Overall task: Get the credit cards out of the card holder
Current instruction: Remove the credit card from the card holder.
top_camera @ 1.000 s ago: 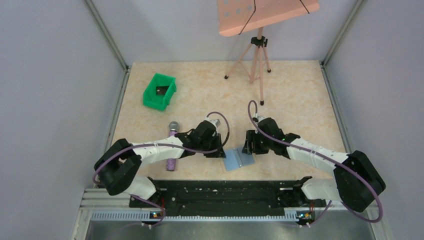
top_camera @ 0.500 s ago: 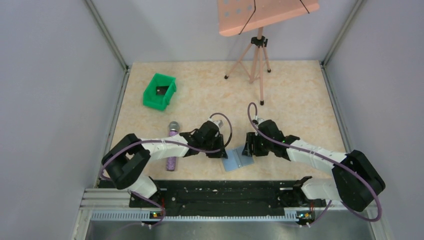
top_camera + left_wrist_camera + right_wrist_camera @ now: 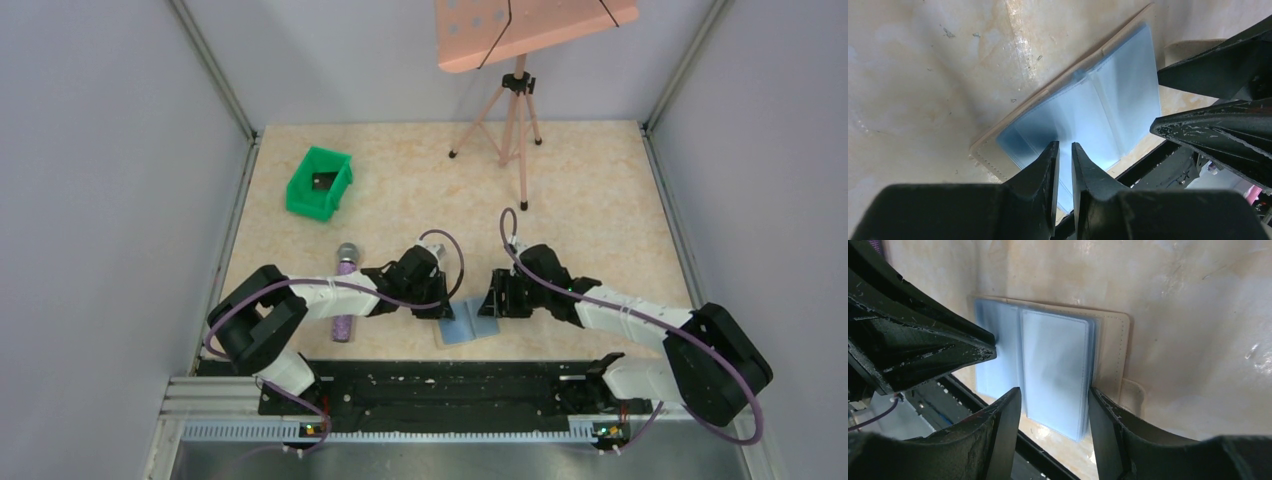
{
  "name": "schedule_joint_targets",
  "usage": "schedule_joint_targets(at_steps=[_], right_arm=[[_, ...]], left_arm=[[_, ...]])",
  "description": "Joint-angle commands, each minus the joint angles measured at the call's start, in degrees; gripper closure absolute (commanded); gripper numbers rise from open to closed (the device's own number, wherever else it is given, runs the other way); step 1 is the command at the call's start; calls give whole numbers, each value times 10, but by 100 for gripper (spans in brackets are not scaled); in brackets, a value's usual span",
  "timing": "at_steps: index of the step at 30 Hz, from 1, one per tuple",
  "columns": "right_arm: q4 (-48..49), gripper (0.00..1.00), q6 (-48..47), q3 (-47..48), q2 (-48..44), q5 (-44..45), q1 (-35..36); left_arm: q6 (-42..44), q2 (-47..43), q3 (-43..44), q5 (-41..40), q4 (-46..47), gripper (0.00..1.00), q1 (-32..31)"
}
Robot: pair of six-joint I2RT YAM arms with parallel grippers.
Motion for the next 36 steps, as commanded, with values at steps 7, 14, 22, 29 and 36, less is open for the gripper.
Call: schedule_joint_targets(at_steps=[7, 14, 22, 29, 36], right_arm=[[63, 49, 43, -1, -32, -48, -2], [63, 51, 50, 2, -38, -52, -2], [77, 56, 67, 0, -48, -75, -2], [104, 57, 93, -12, -56, -96, 5], [128, 58, 111, -12, -45, -95, 22]], left_arm=[[2, -9, -13, -11, 8, 79, -4], [2, -23, -12, -18, -4, 79, -4], [-8, -60, -11, -44, -31, 78, -4], [-23, -98, 7, -68, -76, 76, -3], [-27, -110, 36, -102, -138, 75, -2]])
